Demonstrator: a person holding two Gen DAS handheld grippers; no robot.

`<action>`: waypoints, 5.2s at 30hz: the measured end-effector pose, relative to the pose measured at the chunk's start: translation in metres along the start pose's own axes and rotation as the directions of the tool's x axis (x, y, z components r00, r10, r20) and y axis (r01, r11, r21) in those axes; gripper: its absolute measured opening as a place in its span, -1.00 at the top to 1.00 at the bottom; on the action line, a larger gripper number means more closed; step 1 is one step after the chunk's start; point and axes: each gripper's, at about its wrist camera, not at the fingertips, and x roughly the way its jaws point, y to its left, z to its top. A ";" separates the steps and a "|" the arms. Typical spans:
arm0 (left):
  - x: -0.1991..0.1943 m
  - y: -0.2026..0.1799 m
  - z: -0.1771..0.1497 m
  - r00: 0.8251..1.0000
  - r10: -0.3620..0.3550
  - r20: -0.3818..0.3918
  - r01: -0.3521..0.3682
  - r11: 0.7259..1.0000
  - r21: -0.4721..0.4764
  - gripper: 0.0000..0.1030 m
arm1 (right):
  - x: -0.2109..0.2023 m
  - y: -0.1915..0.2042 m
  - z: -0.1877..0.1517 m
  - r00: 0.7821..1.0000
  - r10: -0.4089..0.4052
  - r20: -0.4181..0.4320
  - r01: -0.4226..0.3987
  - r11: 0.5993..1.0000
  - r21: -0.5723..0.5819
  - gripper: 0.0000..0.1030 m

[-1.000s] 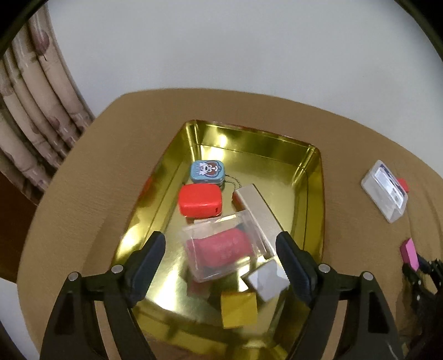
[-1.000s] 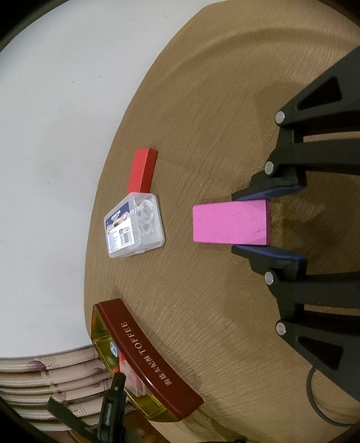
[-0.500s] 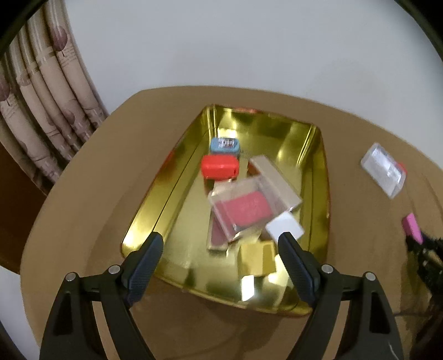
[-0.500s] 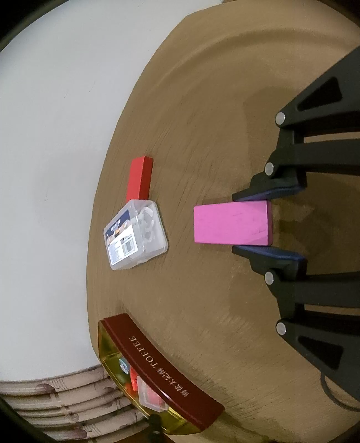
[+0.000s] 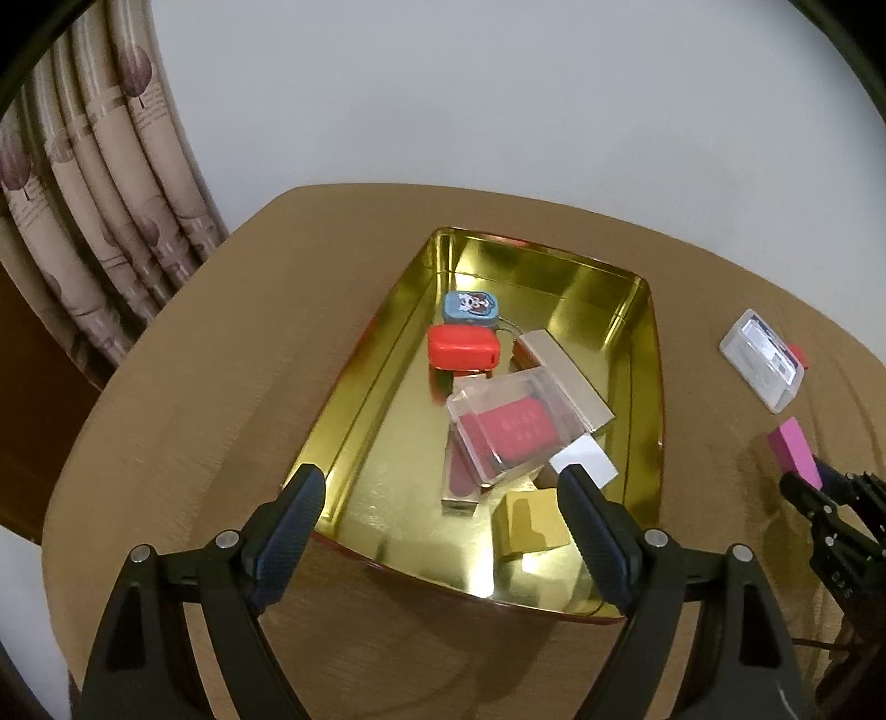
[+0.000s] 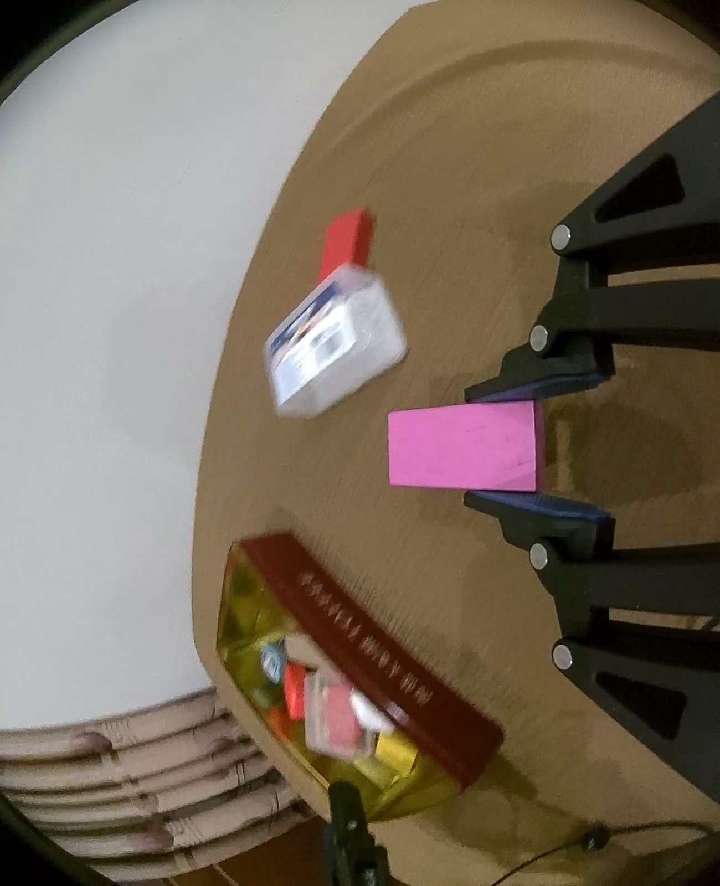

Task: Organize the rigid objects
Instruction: 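Carry the pink block into the gold tin and open the right gripper, then move the right gripper to the red block and grasp it, then grasp the labeled clear plastic box with the left gripper while the right holds the red block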

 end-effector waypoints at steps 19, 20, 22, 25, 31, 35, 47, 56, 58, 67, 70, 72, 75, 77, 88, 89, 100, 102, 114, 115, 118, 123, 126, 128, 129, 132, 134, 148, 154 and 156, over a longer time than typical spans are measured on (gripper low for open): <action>0.001 0.051 0.014 0.999 0.044 0.006 -0.042 0.990 -0.132 -0.65 | 0.000 0.089 0.059 0.994 0.105 0.044 -0.098 0.986 -0.134 0.42; 0.001 0.055 0.014 0.999 0.044 0.005 -0.043 0.989 -0.142 -0.65 | 0.003 0.094 0.062 0.993 0.109 0.044 -0.102 0.985 -0.140 0.42; 0.002 0.065 0.015 0.999 0.051 0.003 -0.049 0.985 -0.168 -0.65 | 0.007 0.102 0.068 0.992 0.118 0.047 -0.110 0.982 -0.152 0.42; 0.004 0.074 0.015 0.998 0.061 0.001 -0.060 0.980 -0.189 -0.65 | 0.015 0.115 0.075 0.991 0.126 0.044 -0.117 0.979 -0.170 0.42; 0.005 0.084 0.017 0.999 0.049 -0.003 -0.048 0.975 -0.216 -0.65 | 0.035 0.133 0.087 0.991 0.129 0.022 -0.123 0.975 -0.184 0.42; 0.006 0.086 0.017 0.999 0.039 -0.006 -0.040 0.973 -0.226 -0.65 | 0.046 0.137 0.093 0.993 0.115 0.010 -0.112 0.977 -0.181 0.42; 0.008 0.083 0.016 1.000 0.020 -0.009 -0.021 0.976 -0.217 -0.65 | 0.074 0.136 0.094 0.996 0.084 -0.040 -0.089 0.984 -0.157 0.42; 0.010 0.080 0.015 1.000 0.022 -0.012 -0.024 0.978 -0.207 -0.66 | 0.075 0.136 0.094 0.997 0.065 -0.047 -0.072 0.984 -0.163 0.32; 0.009 0.077 0.015 1.000 0.022 -0.012 -0.024 0.979 -0.201 -0.66 | 0.074 0.136 0.093 0.997 0.063 -0.048 -0.070 0.984 -0.161 0.23; 0.006 0.070 0.014 0.999 0.036 0.002 -0.035 0.983 -0.181 -0.68 | 0.039 0.123 0.091 0.996 0.089 0.010 -0.087 0.987 -0.137 0.14; 0.005 0.067 0.014 0.999 0.044 0.004 -0.042 0.985 -0.169 -0.68 | 0.021 0.101 0.085 0.996 0.080 0.046 -0.075 0.991 -0.108 0.14; 0.005 0.065 0.013 0.999 0.045 0.004 -0.044 0.985 -0.164 -0.68 | 0.010 0.081 0.081 0.996 0.061 0.063 -0.055 0.995 -0.083 0.13; 0.005 0.061 0.012 0.999 0.046 0.006 -0.045 0.988 -0.149 -0.68 | -0.002 0.035 0.071 0.997 0.002 0.072 0.000 1.000 -0.020 0.12; 0.005 0.057 0.011 0.999 0.051 0.006 -0.050 0.990 -0.134 -0.68 | -0.007 0.007 0.067 0.996 -0.042 0.080 0.041 0.999 0.006 0.12; 0.002 0.041 0.008 0.999 -0.041 -0.023 0.039 0.995 -0.090 -0.69 | 0.023 -0.136 0.056 0.992 -0.128 -0.018 0.123 0.977 -0.176 0.10; 0.000 0.038 0.009 0.999 -0.046 -0.022 0.044 0.995 -0.086 -0.69 | 0.029 -0.143 0.058 0.994 -0.106 -0.035 0.097 0.974 -0.204 0.10; 0.003 -0.048 0.026 0.991 -0.095 -0.096 0.103 0.990 0.092 -0.70 | 0.075 -0.140 0.077 0.991 0.006 -0.137 -0.082 0.828 -0.555 0.03; 0.006 -0.070 0.030 0.988 -0.112 -0.102 0.126 0.983 0.133 -0.70 | 0.080 -0.137 0.080 0.990 0.021 -0.142 -0.102 0.798 -0.594 0.00; 0.037 -0.183 0.048 0.980 -0.161 -0.118 0.181 0.966 0.186 -0.71 | 0.072 -0.180 0.060 0.992 0.125 -0.033 -0.129 0.956 -0.262 0.42; 0.037 -0.189 0.049 0.980 -0.166 -0.106 0.182 0.968 0.173 -0.71 | 0.065 -0.180 0.052 0.996 0.089 -0.015 -0.090 0.974 -0.207 0.42; 0.041 -0.211 0.048 0.981 -0.162 -0.105 0.177 0.973 0.149 -0.71 | 0.048 -0.175 0.032 1.000 -0.016 -0.001 0.016 0.996 -0.092 0.42; 0.047 -0.241 0.054 0.983 -0.158 -0.095 0.165 0.984 0.068 -0.71 | 0.016 -0.162 0.004 0.988 -0.156 -0.004 0.156 0.985 0.069 0.42; 0.051 -0.250 0.060 0.987 -0.132 -0.093 0.136 0.990 0.043 -0.71 | 0.006 -0.146 -0.008 0.978 -0.207 -0.012 0.207 0.975 0.083 0.42; 0.056 -0.259 0.063 0.985 -0.131 -0.114 0.133 0.991 0.010 -0.71 | -0.002 -0.141 -0.017 0.979 -0.205 -0.011 0.205 0.973 0.104 0.42; 0.059 -0.265 0.066 0.983 -0.137 -0.124 0.138 0.990 -0.004 -0.71 | -0.005 -0.140 -0.020 0.980 -0.200 -0.009 0.200 0.972 0.121 0.42; 0.067 -0.275 0.073 0.980 -0.136 -0.144 0.129 0.990 -0.057 -0.71 | -0.003 -0.133 -0.019 0.980 -0.197 -0.004 0.195 0.971 0.139 0.42; 0.073 -0.278 0.076 0.982 -0.113 -0.151 0.101 0.991 -0.086 -0.71 | -0.003 -0.136 -0.017 0.980 -0.198 -0.005 0.197 0.970 0.139 0.42; 0.112 -0.263 0.063 0.975 -0.095 -0.199 0.082 0.994 -0.074 -0.18 | -0.006 -0.137 -0.031 0.980 -0.200 -0.003 0.198 0.970 0.139 0.41; 0.104 -0.248 0.051 0.981 -0.089 -0.172 0.087 0.996 -0.014 -0.15 | -0.008 -0.140 -0.036 0.979 -0.205 -0.003 0.203 0.970 0.133 0.41; 0.102 -0.238 0.047 0.983 -0.079 -0.169 0.081 0.997 0.001 -0.15 | -0.006 -0.141 -0.038 0.979 -0.204 -0.003 0.203 0.970 0.133 0.41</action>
